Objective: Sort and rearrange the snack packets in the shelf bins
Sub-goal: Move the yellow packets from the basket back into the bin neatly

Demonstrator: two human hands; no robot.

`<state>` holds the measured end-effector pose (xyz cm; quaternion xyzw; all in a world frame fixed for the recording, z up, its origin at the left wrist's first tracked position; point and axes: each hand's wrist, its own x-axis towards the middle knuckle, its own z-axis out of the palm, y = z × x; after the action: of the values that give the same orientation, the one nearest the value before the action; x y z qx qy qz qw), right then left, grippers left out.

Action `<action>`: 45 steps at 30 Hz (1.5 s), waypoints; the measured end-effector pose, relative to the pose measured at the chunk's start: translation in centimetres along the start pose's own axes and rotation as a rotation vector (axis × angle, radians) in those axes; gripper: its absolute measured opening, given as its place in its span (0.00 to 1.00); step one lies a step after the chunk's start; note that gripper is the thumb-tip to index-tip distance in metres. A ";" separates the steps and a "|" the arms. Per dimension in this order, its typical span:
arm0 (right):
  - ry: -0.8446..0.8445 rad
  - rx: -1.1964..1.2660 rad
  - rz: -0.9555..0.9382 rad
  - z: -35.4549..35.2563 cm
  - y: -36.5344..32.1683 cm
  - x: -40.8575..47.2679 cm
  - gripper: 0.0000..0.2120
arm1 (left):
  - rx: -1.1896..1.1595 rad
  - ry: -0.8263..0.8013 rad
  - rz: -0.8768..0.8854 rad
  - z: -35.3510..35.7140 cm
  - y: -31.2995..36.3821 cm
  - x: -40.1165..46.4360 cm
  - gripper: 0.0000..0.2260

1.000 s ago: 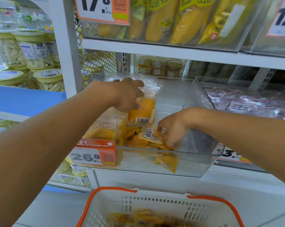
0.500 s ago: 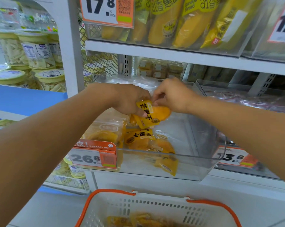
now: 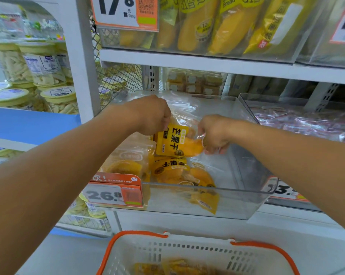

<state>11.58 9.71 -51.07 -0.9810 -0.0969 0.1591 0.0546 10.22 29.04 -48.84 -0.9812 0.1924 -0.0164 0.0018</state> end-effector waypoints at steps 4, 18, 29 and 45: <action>0.485 0.035 -0.179 -2.0 0.1 0.6 0.06 | -0.100 0.017 -0.029 -0.1 0.2 -0.1 0.19; 0.473 0.475 -0.173 -1.2 -1.8 1.4 0.29 | -0.049 0.176 -0.063 -0.1 0.4 0.3 0.08; 0.256 1.202 0.065 -2.2 -2.1 0.9 0.10 | 0.115 0.253 -0.030 -0.7 -0.2 -0.1 0.15; -0.364 -0.049 0.109 2.3 -1.6 -3.1 0.39 | 0.225 0.375 -0.183 0.1 1.4 0.2 0.13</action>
<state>7.66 10.79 -52.08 -0.9408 -0.0556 0.3343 0.0033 9.95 27.69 -48.93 -0.9680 0.0965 -0.2196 0.0738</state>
